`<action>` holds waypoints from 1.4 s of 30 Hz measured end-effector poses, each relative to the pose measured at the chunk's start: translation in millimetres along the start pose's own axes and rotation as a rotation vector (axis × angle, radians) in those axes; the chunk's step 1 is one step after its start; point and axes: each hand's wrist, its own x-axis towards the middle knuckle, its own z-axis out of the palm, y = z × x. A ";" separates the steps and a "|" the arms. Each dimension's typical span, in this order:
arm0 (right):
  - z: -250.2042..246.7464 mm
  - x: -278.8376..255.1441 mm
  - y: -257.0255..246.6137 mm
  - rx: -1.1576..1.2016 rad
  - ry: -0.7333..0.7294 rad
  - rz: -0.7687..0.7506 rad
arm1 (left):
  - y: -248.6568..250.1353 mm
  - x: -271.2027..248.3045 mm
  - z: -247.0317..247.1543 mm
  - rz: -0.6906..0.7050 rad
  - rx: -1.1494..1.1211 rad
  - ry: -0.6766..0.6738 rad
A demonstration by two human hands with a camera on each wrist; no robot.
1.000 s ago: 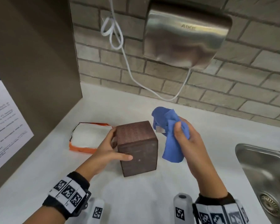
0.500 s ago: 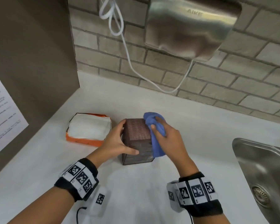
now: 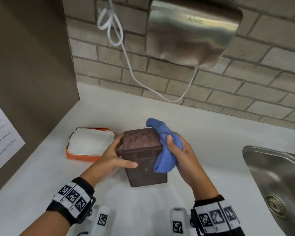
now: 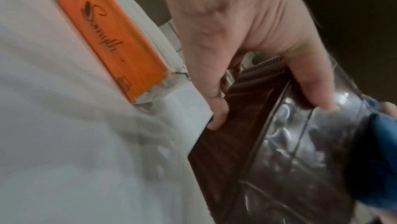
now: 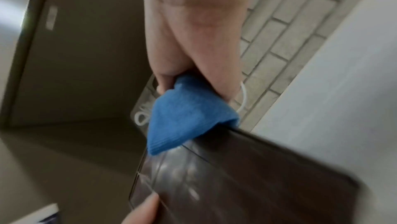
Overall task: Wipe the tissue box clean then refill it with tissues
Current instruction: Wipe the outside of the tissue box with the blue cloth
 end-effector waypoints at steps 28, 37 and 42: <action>-18.6 -32.8 23.6 0.225 -0.048 0.088 | 17.1 -12.5 8.2 -0.197 -0.135 0.049; -4.2 -26.7 45.0 0.011 0.131 0.025 | 8.4 -8.7 11.1 -0.267 0.132 0.191; 2.7 -31.1 52.6 -0.254 0.066 -0.062 | -5.5 -4.9 7.1 -0.348 0.118 0.262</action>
